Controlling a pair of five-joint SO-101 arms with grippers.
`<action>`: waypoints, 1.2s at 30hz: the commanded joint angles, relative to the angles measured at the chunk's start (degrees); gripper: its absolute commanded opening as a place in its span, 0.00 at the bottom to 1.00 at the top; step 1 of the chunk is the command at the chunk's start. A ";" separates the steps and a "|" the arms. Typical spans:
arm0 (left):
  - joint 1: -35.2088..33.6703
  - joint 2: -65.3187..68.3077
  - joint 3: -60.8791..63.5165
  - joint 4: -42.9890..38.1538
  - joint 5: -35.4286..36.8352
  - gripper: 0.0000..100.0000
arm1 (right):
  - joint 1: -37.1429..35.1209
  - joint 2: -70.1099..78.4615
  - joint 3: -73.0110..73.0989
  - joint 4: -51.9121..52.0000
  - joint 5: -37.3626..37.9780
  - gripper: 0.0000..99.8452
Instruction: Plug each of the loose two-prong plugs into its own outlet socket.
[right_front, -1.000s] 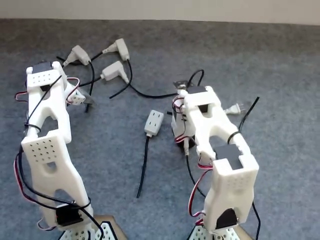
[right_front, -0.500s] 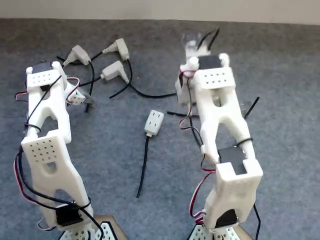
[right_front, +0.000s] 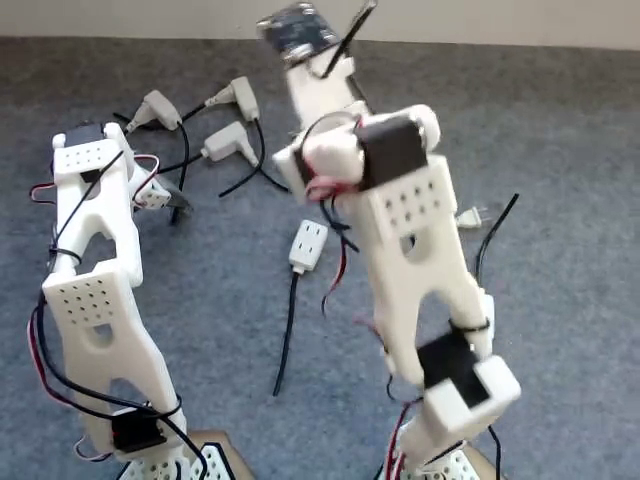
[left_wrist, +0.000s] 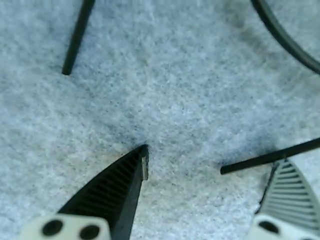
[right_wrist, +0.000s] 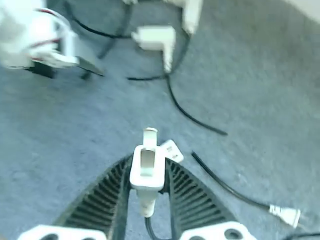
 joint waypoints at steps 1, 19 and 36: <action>-0.13 -0.57 -1.71 -1.23 0.35 0.36 | -3.82 -9.80 2.24 2.15 0.79 0.01; 2.59 -0.84 -1.63 -2.55 0.79 0.36 | -11.30 -53.85 38.55 -9.80 13.27 0.01; 10.68 -12.88 -3.56 -9.85 0.35 0.36 | -4.79 -73.01 83.74 -38.11 13.80 0.01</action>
